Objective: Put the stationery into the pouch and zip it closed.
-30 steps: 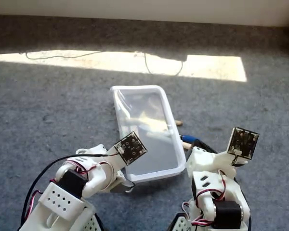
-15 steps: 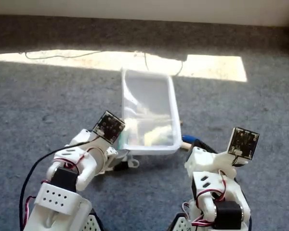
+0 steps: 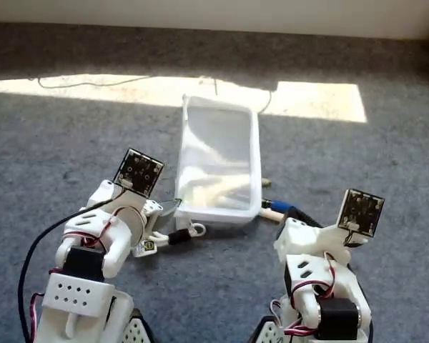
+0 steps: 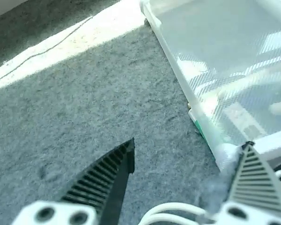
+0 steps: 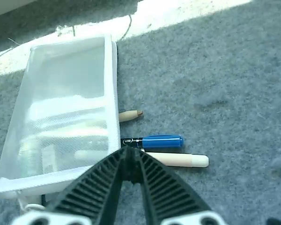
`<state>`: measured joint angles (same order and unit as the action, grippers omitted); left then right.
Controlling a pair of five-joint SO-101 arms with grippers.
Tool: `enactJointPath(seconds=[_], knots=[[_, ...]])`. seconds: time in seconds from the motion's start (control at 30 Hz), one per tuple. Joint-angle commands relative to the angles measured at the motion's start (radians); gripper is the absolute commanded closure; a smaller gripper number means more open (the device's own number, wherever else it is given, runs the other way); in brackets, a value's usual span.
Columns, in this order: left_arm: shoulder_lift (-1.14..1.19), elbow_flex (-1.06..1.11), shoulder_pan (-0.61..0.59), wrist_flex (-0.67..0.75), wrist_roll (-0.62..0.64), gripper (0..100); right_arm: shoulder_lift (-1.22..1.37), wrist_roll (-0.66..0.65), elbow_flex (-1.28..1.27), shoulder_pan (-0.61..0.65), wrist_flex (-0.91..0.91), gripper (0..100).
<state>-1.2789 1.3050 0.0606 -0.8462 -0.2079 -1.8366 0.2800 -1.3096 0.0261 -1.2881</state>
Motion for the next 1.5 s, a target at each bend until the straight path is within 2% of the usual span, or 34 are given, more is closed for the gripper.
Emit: enactJointPath(seconds=[0.0, 0.13, 0.27, 0.47, 0.7, 0.87, 1.07, 1.23, 1.33, 1.47], knots=[[0.008, -0.188, -0.012, -0.166, 0.006, 68, 0.001, 0.011, 0.005, 0.008, -0.001, 99.4], [0.008, -0.268, -0.013, -0.247, -0.058, 68, 0.001, 0.011, 0.004, 0.008, -0.001, 99.4], [0.035, -0.285, -0.054, -0.252, -0.118, 68, 0.001, 0.011, 0.004, 0.008, -0.002, 99.4], [0.380, -0.421, -0.163, -0.232, -0.181, 68, 0.001, 0.011, 0.004, 0.008, -0.002, 99.4], [0.731, -0.595, -0.196, -0.235, -0.255, 68, 0.001, 0.011, 0.004, 0.008, -0.002, 99.4], [0.889, -0.619, -0.188, -0.226, -0.273, 68, 0.001, 0.011, 0.004, 0.008, -0.002, 99.4], [1.032, -0.619, -0.194, -0.124, -0.275, 68, 0.001, 0.011, 0.002, 0.008, -0.002, 99.4], [1.095, -0.619, -0.188, -0.124, -0.276, 69, 0.001, 0.011, -0.028, 0.008, -0.002, 99.4], [1.107, -0.619, -0.185, -0.189, -0.308, 70, 0.001, 0.011, -0.028, 0.008, -0.002, 99.4], [1.106, -0.618, -0.108, -0.345, -0.394, 79, 0.001, 0.011, -0.027, 0.008, -0.002, 99.4]])
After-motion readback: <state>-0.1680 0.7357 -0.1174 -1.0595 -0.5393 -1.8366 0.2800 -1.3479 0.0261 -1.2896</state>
